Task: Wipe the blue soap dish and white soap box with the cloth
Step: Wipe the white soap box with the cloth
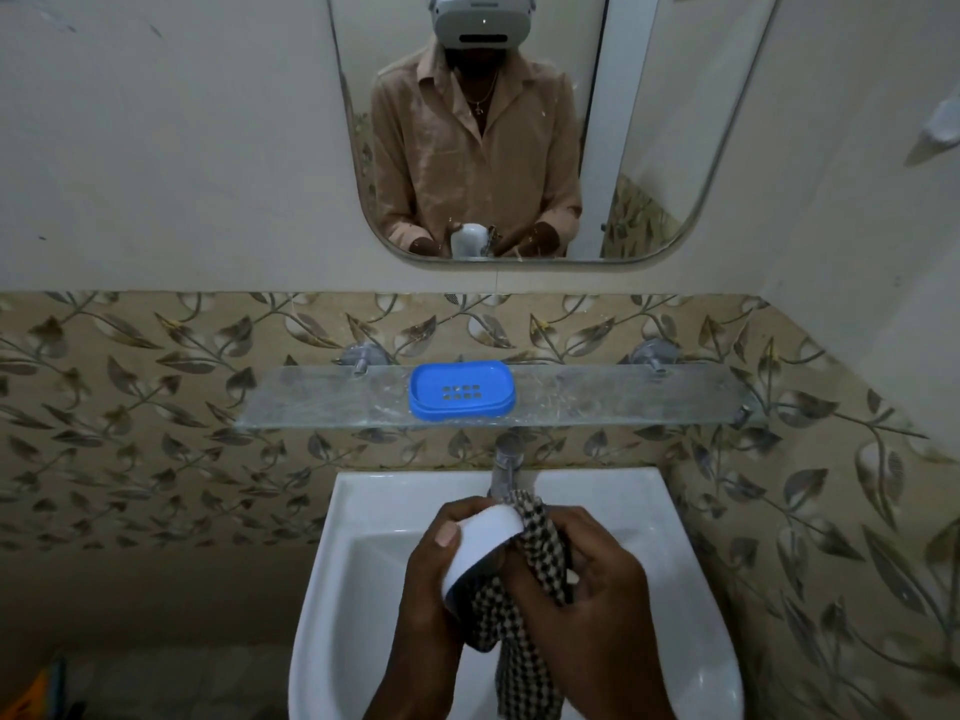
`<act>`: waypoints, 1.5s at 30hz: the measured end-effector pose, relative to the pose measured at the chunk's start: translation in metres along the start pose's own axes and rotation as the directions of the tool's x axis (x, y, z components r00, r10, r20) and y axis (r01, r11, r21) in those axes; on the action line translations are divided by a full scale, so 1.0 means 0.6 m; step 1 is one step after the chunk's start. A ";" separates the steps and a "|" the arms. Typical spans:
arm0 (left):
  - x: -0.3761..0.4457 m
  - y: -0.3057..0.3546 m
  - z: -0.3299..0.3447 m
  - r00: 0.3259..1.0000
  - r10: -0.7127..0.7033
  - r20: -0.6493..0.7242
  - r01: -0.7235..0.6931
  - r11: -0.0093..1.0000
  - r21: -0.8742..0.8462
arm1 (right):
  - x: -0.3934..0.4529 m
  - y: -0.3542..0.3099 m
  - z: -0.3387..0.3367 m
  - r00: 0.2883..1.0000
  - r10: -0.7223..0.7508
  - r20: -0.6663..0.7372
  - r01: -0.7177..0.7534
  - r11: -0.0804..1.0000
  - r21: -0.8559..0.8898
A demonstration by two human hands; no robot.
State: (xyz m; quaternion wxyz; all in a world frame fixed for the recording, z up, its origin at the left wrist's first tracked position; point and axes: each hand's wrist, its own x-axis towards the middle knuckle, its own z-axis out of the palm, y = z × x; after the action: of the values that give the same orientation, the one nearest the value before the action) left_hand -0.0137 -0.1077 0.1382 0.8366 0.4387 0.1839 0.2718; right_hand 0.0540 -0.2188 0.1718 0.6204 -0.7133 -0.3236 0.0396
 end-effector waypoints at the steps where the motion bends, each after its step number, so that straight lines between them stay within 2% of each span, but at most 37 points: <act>1: 0.001 0.005 0.002 1.000 0.026 0.007 -0.025 0.999 -0.030 | -0.009 0.001 0.007 1.000 0.021 -0.017 -0.020 1.000 0.022; 4: 0.000 0.008 0.005 0.994 0.107 0.014 -0.107 0.994 0.030 | -0.017 0.009 0.016 0.995 0.092 -0.040 -0.089 0.994 0.062; 6: -0.002 0.008 0.000 0.991 0.130 0.002 -0.130 0.991 0.024 | -0.016 0.009 0.015 0.998 0.064 -0.022 -0.064 0.998 0.020; 9: -0.011 0.005 0.002 0.994 0.105 0.030 -0.106 0.994 0.016 | -0.013 -0.017 0.014 0.995 -0.097 -0.015 0.096 0.993 -0.072; 11: -0.017 0.002 0.006 0.996 0.086 0.026 -0.085 0.996 -0.034 | -0.014 -0.032 0.017 0.968 -0.251 -0.012 0.247 0.962 -0.118; 13: -0.019 0.008 0.004 0.997 0.079 0.022 -0.076 0.992 -0.102 | -0.015 -0.034 0.022 0.944 -0.329 -0.011 0.325 0.936 -0.137; 15: -0.018 0.023 -0.001 0.996 0.084 0.040 -0.078 0.987 -0.143 | -0.016 -0.022 0.023 0.952 -0.302 -0.050 0.293 0.946 -0.141; 18: -0.017 0.038 -0.007 0.993 0.066 0.100 -0.051 0.988 -0.146 | -0.019 -0.002 0.016 0.983 -0.169 -0.066 0.161 0.981 -0.113; 21: -0.019 0.032 0.000 0.996 -0.042 0.084 0.055 0.986 -0.159 | -0.010 0.005 0.008 0.961 -0.269 -0.056 0.255 0.950 -0.180; 24: -0.022 0.026 -0.002 0.980 -0.195 0.026 0.197 0.977 -0.083 | 0.003 0.018 -0.005 0.910 -0.410 -0.058 0.365 0.861 -0.355; 26: -0.024 0.033 -0.011 0.948 -0.319 0.003 0.319 0.947 -0.032 | 0.004 0.029 -0.012 0.843 -0.537 0.035 0.474 0.709 -0.521; 28: -0.023 0.051 -0.018 0.868 -0.466 0.169 0.456 0.885 0.095 | -0.005 0.037 -0.010 0.753 -0.641 0.147 0.583 0.547 -0.601; 29: -0.023 0.062 -0.020 0.824 -0.519 0.225 0.489 0.854 0.178 | -0.010 0.040 -0.008 0.731 -0.658 0.178 0.611 0.516 -0.601; 31: -0.016 0.070 -0.025 0.831 -0.515 0.210 0.431 0.835 0.344 | -0.013 0.043 -0.007 0.715 -0.672 0.194 0.634 0.505 -0.586; 33: -0.015 0.073 -0.022 0.862 -0.456 0.220 0.343 0.846 0.409 | -0.009 0.045 -0.012 0.715 -0.670 0.200 0.635 0.502 -0.587; 36: -0.019 0.069 -0.027 0.886 -0.394 0.245 0.260 0.858 0.442 | 0.000 0.045 -0.022 0.748 -0.629 0.210 0.621 0.552 -0.556; 40: -0.020 0.071 -0.030 0.893 -0.361 0.270 0.206 0.860 0.467 | -0.002 0.050 -0.020 0.852 -0.505 0.137 0.510 0.744 -0.431; 42: -0.021 0.070 -0.038 0.887 -0.377 0.265 0.223 0.854 0.469 | -0.003 0.058 -0.020 0.903 -0.423 0.067 0.420 0.843 -0.335; 45: -0.024 0.066 -0.051 0.878 -0.390 0.277 0.226 0.848 0.479 | -0.005 0.062 -0.022 0.969 -0.249 -0.009 0.247 0.965 -0.088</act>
State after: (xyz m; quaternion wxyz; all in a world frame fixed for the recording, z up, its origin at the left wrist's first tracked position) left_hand -0.0532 -0.0787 0.1555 0.7703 0.6197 0.1505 -0.0019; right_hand 0.0728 -0.2323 0.1400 0.5923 -0.6937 -0.4056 -0.0594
